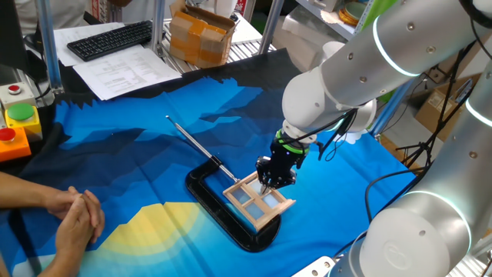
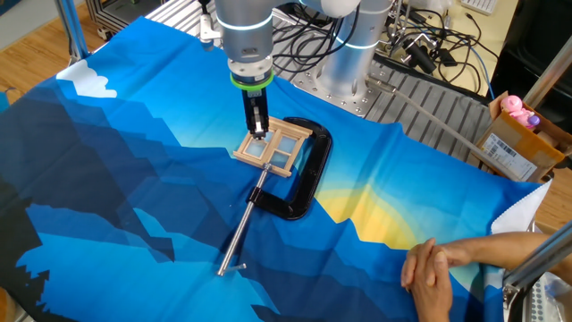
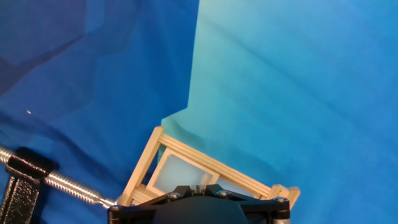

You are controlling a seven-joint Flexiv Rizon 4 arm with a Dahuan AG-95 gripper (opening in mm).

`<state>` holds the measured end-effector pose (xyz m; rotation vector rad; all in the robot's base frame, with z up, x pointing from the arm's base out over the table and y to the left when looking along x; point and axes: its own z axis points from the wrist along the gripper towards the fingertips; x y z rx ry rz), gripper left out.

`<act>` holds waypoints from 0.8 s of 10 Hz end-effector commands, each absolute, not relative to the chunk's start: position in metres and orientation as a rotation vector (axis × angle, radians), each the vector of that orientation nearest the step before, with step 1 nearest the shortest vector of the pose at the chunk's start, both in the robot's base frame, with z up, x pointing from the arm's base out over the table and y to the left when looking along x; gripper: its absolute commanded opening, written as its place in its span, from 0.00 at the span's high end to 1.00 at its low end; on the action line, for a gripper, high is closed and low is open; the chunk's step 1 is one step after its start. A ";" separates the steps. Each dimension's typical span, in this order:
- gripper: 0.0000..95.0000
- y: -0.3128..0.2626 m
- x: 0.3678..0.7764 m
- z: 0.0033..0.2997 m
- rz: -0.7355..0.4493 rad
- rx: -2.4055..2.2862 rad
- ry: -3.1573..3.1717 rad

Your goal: Open a sliding window

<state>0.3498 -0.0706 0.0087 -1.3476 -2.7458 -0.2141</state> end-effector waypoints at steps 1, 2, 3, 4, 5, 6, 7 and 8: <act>1.00 -0.071 0.350 0.009 -0.191 -1.336 -2.755; 1.00 -0.071 0.350 0.009 -0.185 -1.334 -2.755; 1.00 -0.071 0.349 0.009 -0.173 -1.329 -2.759; 1.00 -0.071 0.349 0.008 -0.171 -1.323 -2.762; 1.00 -0.071 0.349 0.009 -0.174 -1.317 -2.765; 1.00 -0.071 0.349 0.009 -0.190 -1.333 -2.752; 1.00 -0.071 0.349 0.009 -0.194 -1.330 -2.751; 1.00 -0.071 0.349 0.009 -0.197 -1.329 -2.750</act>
